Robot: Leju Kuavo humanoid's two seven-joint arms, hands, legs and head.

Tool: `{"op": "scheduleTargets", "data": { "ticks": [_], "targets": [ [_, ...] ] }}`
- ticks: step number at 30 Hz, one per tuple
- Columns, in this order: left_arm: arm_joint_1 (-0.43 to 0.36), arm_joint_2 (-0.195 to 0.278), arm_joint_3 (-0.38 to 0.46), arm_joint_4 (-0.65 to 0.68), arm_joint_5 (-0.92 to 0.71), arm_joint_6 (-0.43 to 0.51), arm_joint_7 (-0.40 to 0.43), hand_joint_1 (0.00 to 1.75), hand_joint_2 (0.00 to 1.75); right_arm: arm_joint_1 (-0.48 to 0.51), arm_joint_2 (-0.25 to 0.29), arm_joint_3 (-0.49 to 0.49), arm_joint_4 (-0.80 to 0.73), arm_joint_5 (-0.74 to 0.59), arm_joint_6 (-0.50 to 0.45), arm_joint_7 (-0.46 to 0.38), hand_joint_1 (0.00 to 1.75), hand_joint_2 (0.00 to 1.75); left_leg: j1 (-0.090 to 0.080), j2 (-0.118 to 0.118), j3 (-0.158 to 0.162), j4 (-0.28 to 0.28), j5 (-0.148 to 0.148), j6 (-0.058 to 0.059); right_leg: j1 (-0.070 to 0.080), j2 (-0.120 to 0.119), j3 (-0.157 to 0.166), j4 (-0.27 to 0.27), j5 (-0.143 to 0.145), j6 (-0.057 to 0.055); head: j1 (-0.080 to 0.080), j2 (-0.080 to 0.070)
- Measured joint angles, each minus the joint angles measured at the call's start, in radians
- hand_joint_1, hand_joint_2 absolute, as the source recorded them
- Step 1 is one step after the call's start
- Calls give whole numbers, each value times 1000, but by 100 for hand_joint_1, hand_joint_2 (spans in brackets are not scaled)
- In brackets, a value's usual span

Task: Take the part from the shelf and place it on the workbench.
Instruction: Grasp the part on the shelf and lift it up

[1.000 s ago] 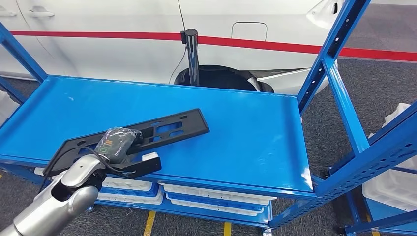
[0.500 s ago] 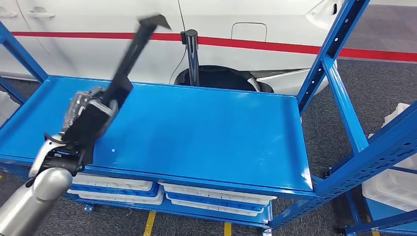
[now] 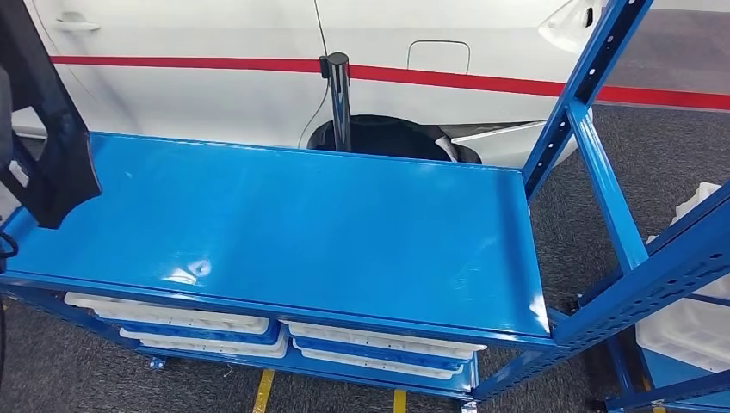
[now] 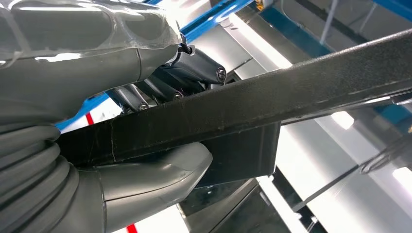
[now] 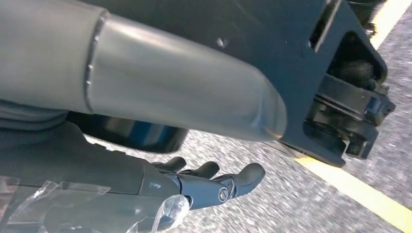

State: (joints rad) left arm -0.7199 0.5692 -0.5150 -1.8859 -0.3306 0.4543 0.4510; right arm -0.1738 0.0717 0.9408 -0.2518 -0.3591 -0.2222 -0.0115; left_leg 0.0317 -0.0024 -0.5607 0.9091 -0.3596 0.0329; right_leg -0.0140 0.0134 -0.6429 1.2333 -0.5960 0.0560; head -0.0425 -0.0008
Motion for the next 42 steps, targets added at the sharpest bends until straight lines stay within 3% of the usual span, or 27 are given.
{"op": "scheduleTargets", "data": {
  "ticks": [1,3,4,6,9,10,12,14,15,16,19,20,21,23,25,26,28,29,30,31,32,34,36,39,40,42],
  "targets": [
    [-4,1,4,-17,-7,-6,17,175,175,-1,-2,0,0,-2,-1,0,0,0,3,-1,-1,1,1,-4,-4,-1,15,-27,22,4,0,0],
    [-13,3,10,-46,-19,-7,36,175,175,-3,-5,0,0,-5,-2,-2,0,0,10,-2,-6,10,0,-18,-15,-2,86,-167,87,17,0,0],
    [-19,6,14,-60,-23,-5,40,175,175,-4,-5,-1,0,-6,-2,-2,0,0,11,-3,-10,17,-1,-27,-19,1,114,-227,110,19,0,0],
    [-25,13,21,-88,-27,-1,47,175,175,-4,-5,-1,1,-1,-3,-2,0,0,9,-5,-19,24,2,-47,-18,8,130,-273,123,7,1,0],
    [-20,28,30,-117,-32,1,63,175,175,-4,-7,-1,2,8,2,7,0,0,15,-4,-26,28,3,-65,-14,9,114,-265,136,-25,0,0],
    [-19,33,32,-123,-34,1,67,175,175,-4,-8,-1,3,10,4,11,0,0,17,-3,-37,53,-19,-66,-14,8,109,-266,142,-35,-1,0],
    [-15,42,37,-135,-37,2,71,175,175,-3,-10,-1,5,10,5,17,0,0,14,-2,-84,175,-104,-65,-11,4,94,-266,154,-51,-2,0],
    [-2,48,41,-145,-39,5,72,175,175,-2,-14,-1,6,7,6,19,0,0,9,-2,-132,319,-179,-64,-5,2,77,-266,166,-58,-2,0],
    [7,49,43,-149,-39,5,72,175,175,-1,-16,-1,7,5,6,19,0,0,7,-2,-134,348,-192,-62,-3,1,70,-265,171,-60,-2,0],
    [14,50,46,-153,-39,5,72,175,175,-1,-17,-1,7,3,6,18,0,0,6,-2,-114,333,-186,-59,-1,2,63,-265,177,-60,-2,0],
    [22,57,55,-165,-40,5,72,175,175,-3,-22,-2,8,3,5,19,0,0,-5,-1,31,112,-122,-36,5,2,48,-265,193,-53,-2,0],
    [22,59,57,-169,-41,4,72,175,175,-3,-23,-2,8,3,4,21,0,0,-9,0,62,57,-109,-29,6,2,46,-265,198,-48,-2,0],
    [22,60,58,-171,-43,2,71,175,175,-4,-25,-3,8,3,3,25,0,0,-14,1,74,32,-104,-24,7,2,44,-265,203,-42,-2,0],
    [23,61,59,-173,-49,-1,68,175,175,-4,-31,-4,9,0,-1,33,0,0,-17,1,66,29,-94,-18,6,1,40,-268,213,-28,-2,0],
    [25,61,60,-173,-62,0,62,175,175,-5,-40,-6,9,-6,-2,39,0,0,-16,4,56,25,-77,-6,3,0,28,-248,192,-16,0,0],
    [28,60,59,-173,-70,2,58,175,175,-6,-45,-8,10,-10,-3,42,0,0,-14,6,48,22,-68,0,3,-1,14,-212,158,-13,1,0],
    [40,60,57,-173,-87,10,51,175,175,-6,-55,-10,10,-16,-3,47,0,0,-15,8,30,22,-52,9,2,-3,-25,-90,62,-9,6,0],
    [50,58,55,-173,-95,16,49,175,175,-5,-61,-11,11,-19,-3,47,0,0,-16,8,20,23,-45,10,2,-3,-38,-30,29,-7,7,0],
    [61,57,54,-173,-102,22,47,175,175,-5,-66,-14,12,-22,-4,47,0,0,-17,9,8,23,-36,11,2,-4,-39,6,16,-6,7,0],
    [74,56,53,-173,-108,28,44,175,175,-3,-72,-16,13,-26,-6,47,0,0,-18,9,-2,24,-29,11,2,-4,-24,9,24,-5,8,0],
    [86,55,53,-173,-111,34,40,175,175,-2,-78,-19,14,-32,-12,45,0,0,-18,9,-12,25,-21,10,2,-4,9,-24,47,-6,8,0],
    [107,54,56,-173,-113,42,35,175,175,0,-89,-27,14,-48,-33,37,0,0,-19,8,-28,29,-9,4,4,-4,107,-160,89,-12,8,0],
    [122,54,64,-173,-113,46,33,175,175,1,-99,-36,14,-62,-56,27,0,0,-21,9,-37,32,3,-7,8,-2,175,-271,96,-21,8,0],
    [139,54,76,-173,-112,50,33,175,175,2,-109,-49,15,-70,-70,19,0,0,-19,12,-44,34,16,-26,11,-1,177,-299,103,-39,7,0],
    [143,54,79,-173,-113,50,33,175,175,2,-111,-53,15,-69,-73,18,0,0,-17,12,-51,46,2,-32,9,-2,172,-299,111,-46,6,0],
    [151,54,85,-173,-116,45,33,175,175,3,-114,-58,15,-66,-87,16,0,0,-12,11,-82,129,-73,-41,6,-7,156,-302,129,-59,6,0]
  ]
}}
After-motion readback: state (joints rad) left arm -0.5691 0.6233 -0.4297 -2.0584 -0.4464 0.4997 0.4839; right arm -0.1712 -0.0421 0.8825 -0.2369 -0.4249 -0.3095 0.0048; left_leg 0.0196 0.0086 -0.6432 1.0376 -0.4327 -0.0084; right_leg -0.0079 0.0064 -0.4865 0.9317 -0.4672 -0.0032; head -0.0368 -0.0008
